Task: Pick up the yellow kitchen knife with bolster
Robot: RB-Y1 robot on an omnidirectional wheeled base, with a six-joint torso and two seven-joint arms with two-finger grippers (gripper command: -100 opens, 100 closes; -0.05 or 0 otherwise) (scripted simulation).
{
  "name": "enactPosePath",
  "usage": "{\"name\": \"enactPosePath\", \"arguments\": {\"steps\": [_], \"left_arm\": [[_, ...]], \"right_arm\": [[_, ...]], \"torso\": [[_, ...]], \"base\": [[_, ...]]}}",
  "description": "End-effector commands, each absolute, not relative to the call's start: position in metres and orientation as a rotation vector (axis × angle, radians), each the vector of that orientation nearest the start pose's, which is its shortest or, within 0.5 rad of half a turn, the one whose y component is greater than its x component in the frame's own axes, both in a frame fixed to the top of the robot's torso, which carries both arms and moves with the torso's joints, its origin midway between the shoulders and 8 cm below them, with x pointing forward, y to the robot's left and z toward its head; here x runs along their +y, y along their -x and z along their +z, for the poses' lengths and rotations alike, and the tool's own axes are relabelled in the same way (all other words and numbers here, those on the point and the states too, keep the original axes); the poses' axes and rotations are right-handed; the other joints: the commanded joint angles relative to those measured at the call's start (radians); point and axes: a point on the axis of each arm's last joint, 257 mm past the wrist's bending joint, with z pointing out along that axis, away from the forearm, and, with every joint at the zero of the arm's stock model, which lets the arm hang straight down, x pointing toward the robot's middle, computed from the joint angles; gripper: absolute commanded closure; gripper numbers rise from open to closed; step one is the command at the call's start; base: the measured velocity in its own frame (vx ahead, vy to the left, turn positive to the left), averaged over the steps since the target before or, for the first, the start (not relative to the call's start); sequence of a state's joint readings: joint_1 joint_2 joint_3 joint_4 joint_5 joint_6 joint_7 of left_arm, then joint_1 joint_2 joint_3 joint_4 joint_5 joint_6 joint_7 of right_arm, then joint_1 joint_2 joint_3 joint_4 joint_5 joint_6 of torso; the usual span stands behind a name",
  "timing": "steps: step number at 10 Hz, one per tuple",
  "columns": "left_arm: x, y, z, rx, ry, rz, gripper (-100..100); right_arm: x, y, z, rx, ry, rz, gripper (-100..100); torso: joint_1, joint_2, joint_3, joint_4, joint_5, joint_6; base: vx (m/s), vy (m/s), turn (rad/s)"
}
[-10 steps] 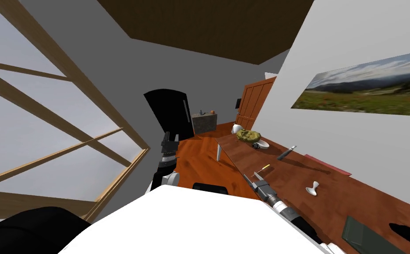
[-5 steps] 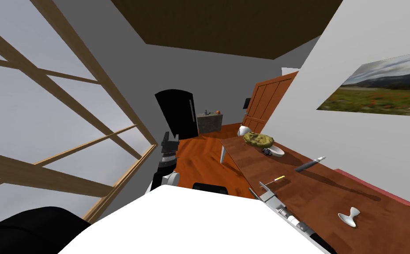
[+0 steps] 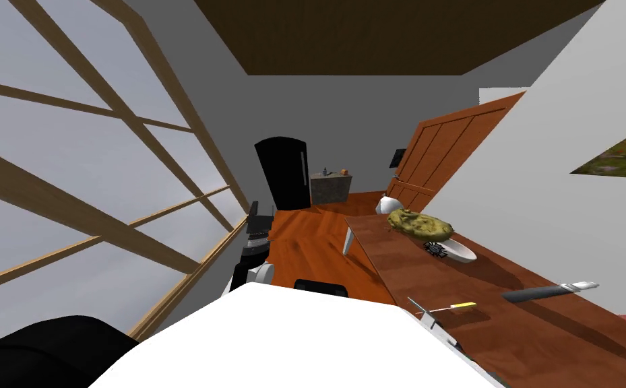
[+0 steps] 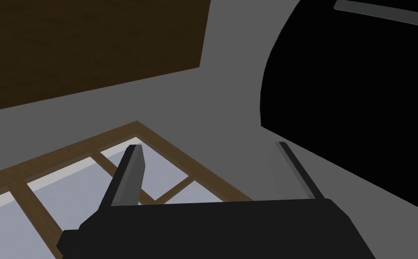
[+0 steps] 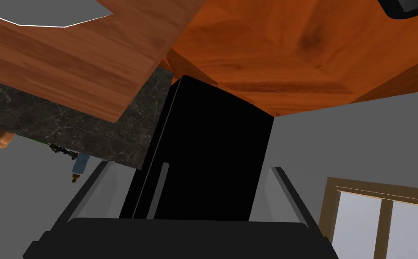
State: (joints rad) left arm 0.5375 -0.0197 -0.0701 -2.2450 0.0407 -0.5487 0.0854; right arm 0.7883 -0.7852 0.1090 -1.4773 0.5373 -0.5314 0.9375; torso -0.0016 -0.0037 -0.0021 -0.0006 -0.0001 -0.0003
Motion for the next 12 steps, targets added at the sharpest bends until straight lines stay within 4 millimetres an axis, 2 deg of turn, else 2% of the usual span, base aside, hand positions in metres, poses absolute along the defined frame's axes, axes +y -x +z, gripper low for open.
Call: {"name": "enactPosePath", "arguments": {"steps": [1, 3, 4, 6, 7, 8, 12], "left_arm": [[0.268, -0.342, 0.006, 0.556, 0.757, -1.456, 0], [0.268, -0.342, 0.006, 0.556, 0.757, -1.456, 0], [0.268, -0.342, 0.006, 0.556, 0.757, -1.456, 0], [0.268, -0.342, 0.006, 0.556, 0.757, -1.456, 0], [0.268, -0.342, 0.006, 0.556, 0.757, -1.456, 0], [0.268, -0.342, 0.006, 0.556, 0.757, -1.456, 0], [0.268, -0.342, 0.006, 0.556, 0.757, -1.456, 0]], "right_arm": [[-0.406, -0.15, -0.444, 2.134, 0.828, -0.003, -100], [-0.43, -0.109, -0.461, 2.188, 1.025, -0.031, -100], [-0.433, -0.105, -0.463, 2.197, 1.028, -0.037, -100], [-0.462, -0.061, -0.474, 2.249, 1.215, -0.054, -100], [-0.475, -0.041, -0.477, 2.267, 1.303, -0.055, -100], [-0.476, -0.04, -0.478, 2.271, 1.303, -0.057, -100], [-0.525, 0.036, -0.482, 2.34, 1.6, -0.04, -100]], "torso": [[0.0, 0.0, 0.0, 0.0, 0.0, 0.0], [0.0, 0.001, 0.001, 0.0, 0.0, 0.001], [-0.001, 0.001, 0.0, 0.0, 0.0, 0.001], [0.0, 0.001, 0.001, 0.0, 0.0, 0.001], [-0.001, 0.0, 0.0, 0.0, 0.0, 0.001], [-0.002, 0.0, 0.0, 0.0, 0.0, 0.001], [-0.002, 0.001, 0.0, 0.0, 0.0, 0.001]], "base": [[0.049, -0.035, 0.086], [0.043, -0.034, 0.266], [0.037, -0.038, 0.156], [0.04, -0.035, 0.318], [0.053, -0.069, 0.316], [0.033, -0.052, 0.139], [0.03, -0.056, 0.27]]}}
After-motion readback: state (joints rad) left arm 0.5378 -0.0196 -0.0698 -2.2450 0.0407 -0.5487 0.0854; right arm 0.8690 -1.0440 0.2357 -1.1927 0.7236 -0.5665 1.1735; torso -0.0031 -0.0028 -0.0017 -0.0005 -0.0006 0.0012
